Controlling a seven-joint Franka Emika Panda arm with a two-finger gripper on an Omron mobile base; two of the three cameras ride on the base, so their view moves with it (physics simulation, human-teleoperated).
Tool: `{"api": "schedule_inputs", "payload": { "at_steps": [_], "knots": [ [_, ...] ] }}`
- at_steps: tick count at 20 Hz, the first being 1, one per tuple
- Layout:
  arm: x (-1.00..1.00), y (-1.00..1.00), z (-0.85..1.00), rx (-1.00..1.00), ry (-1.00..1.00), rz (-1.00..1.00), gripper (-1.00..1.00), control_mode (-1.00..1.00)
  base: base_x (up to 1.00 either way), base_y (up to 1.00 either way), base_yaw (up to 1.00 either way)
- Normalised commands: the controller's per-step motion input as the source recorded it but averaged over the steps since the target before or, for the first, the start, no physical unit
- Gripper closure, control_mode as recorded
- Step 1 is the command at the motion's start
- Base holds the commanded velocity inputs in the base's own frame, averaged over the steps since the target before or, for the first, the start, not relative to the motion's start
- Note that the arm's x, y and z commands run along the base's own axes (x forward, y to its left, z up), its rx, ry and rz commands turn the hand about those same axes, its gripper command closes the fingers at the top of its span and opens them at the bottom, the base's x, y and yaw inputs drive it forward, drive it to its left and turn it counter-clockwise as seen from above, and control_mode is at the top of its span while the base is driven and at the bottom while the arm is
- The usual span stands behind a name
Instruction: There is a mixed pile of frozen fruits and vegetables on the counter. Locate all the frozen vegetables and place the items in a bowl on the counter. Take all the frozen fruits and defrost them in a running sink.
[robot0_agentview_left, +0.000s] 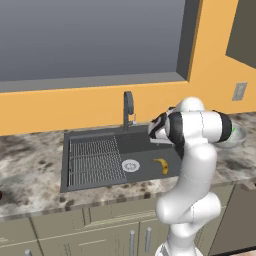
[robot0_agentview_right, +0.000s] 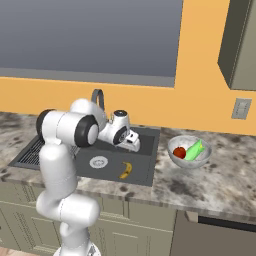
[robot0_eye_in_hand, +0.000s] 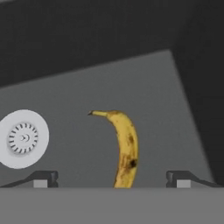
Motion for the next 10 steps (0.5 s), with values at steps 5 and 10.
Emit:
{"api": "schedule_inputs", "payload": {
  "at_steps": [5,10],
  "knots": [
    [-0.07,0.16,0.53,0.00,-0.05,0.00,-1.00,-1.00,0.00,0.00,0.00],
    [-0.07,0.20,0.41,0.00,-0.01,0.02,-1.00,-1.00,0.00,0.00,0.00]
  ]
}}
